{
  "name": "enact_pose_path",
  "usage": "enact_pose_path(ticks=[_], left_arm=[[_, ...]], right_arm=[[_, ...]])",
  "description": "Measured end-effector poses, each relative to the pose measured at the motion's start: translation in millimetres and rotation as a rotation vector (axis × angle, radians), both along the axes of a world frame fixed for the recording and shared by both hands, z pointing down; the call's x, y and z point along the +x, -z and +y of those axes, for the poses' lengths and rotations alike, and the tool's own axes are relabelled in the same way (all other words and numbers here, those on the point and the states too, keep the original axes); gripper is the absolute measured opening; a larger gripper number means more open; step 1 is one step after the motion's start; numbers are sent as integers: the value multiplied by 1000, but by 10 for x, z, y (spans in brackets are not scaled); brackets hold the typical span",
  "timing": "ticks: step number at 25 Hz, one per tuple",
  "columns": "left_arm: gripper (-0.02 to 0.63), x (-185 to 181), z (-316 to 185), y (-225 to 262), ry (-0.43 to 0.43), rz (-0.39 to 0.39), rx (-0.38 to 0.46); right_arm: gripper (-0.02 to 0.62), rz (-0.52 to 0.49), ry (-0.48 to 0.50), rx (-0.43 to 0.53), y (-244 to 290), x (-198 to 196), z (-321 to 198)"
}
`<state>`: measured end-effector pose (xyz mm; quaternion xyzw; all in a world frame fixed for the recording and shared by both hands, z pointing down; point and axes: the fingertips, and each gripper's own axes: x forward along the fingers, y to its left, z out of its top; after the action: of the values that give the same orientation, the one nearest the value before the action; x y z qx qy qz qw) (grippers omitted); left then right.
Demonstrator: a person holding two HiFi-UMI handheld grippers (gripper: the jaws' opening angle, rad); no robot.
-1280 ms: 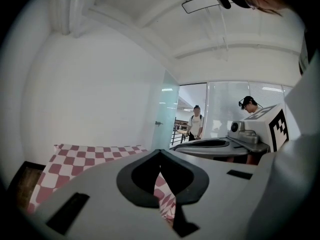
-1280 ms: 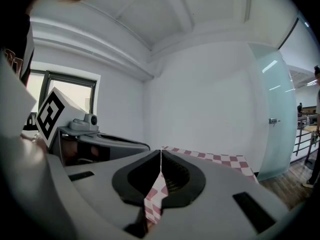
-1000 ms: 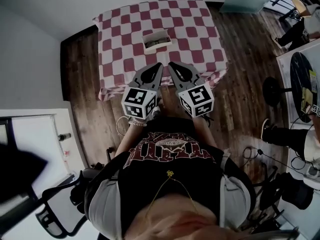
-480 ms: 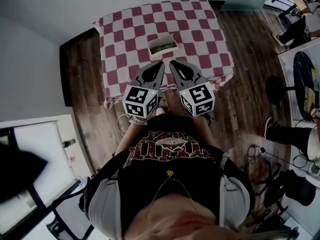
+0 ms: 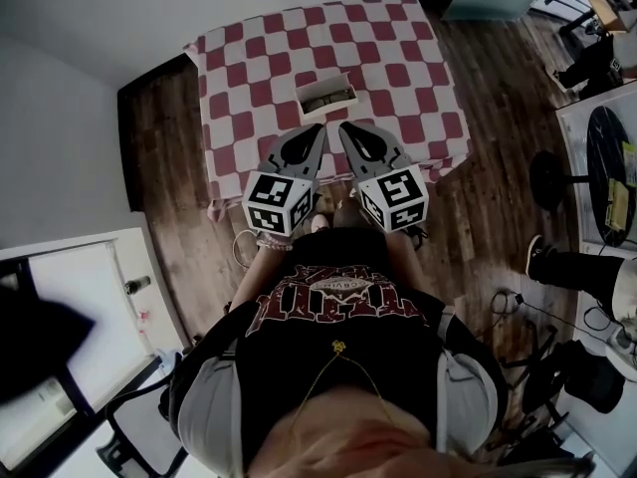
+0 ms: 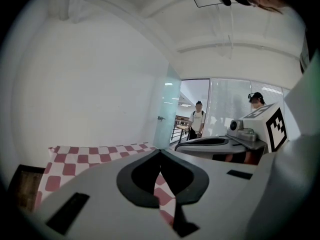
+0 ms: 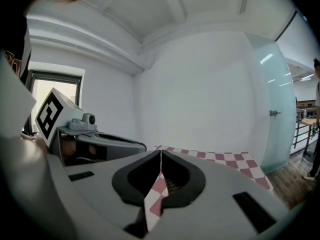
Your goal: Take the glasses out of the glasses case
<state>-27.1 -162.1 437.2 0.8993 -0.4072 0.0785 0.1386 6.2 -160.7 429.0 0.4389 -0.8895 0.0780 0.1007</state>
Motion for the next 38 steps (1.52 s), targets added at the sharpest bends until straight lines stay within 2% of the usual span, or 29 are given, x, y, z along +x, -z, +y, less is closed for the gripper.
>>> enact_pose_path(ticks=[14, 26, 31, 38], left_arm=[[-2, 355, -818, 51, 49, -7, -8], [-2, 976, -1212, 118, 18, -20, 4], [-2, 985, -1283, 111, 52, -27, 3], [-2, 784, -1300, 45, 164, -35, -5]], right_arm=[[21, 10, 90, -18, 84, 249, -754], [21, 14, 63, -4, 171, 860, -1079], [21, 16, 103, -6, 146, 899, -1185], [21, 22, 196, -22, 34, 780, -1269]])
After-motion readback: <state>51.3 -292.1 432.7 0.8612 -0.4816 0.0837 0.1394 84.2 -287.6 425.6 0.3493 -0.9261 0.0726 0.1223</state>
